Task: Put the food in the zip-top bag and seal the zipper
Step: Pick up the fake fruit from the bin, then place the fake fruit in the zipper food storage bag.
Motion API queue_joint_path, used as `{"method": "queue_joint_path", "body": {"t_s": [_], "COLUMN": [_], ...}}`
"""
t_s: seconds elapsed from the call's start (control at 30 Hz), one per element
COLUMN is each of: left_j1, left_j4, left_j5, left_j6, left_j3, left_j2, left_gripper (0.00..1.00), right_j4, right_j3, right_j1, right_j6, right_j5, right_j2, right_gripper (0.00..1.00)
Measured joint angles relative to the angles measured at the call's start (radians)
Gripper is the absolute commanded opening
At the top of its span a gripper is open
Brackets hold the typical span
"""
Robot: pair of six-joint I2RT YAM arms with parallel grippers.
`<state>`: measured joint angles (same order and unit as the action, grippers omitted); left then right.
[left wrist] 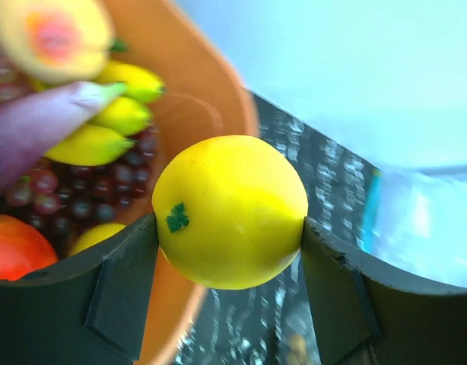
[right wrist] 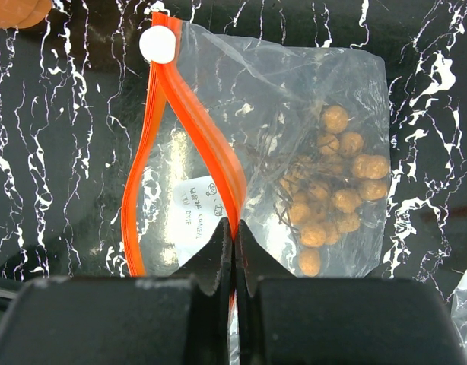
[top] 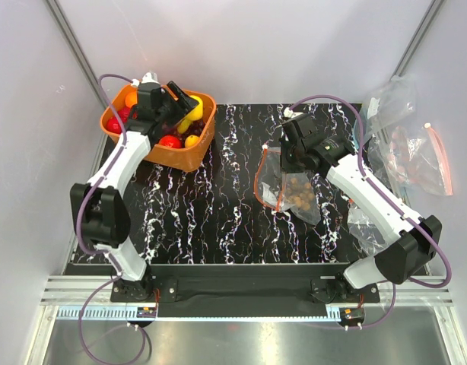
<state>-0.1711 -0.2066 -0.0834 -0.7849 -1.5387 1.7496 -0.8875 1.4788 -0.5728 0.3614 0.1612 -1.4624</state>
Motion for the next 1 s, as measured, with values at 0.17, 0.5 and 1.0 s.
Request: {"method": "queue_joint_path", "body": {"t_s": [0.17,0.5,1.0], "left_j1": [-0.02,-0.209,-0.586], "left_j4": [0.036,0.029,0.189], "left_j5": [-0.109,-0.148,0.03], "left_j6": [0.027,0.06,-0.014], "left_j3": [0.079,0.284,0.51], "left_j2": [-0.094,-0.298,-0.441], "left_gripper": [0.5,0.5,0.49], "right_j4": [0.001,0.01,0.009], "right_j3": [0.0,0.0,0.0], "right_j1": [0.0,0.0,0.0], "right_j6": [0.0,0.001,0.001], "right_j5": [-0.022,-0.045,-0.038], "right_j2": [0.0,0.0,0.0], "right_gripper": [0.0,0.0,0.0]}}
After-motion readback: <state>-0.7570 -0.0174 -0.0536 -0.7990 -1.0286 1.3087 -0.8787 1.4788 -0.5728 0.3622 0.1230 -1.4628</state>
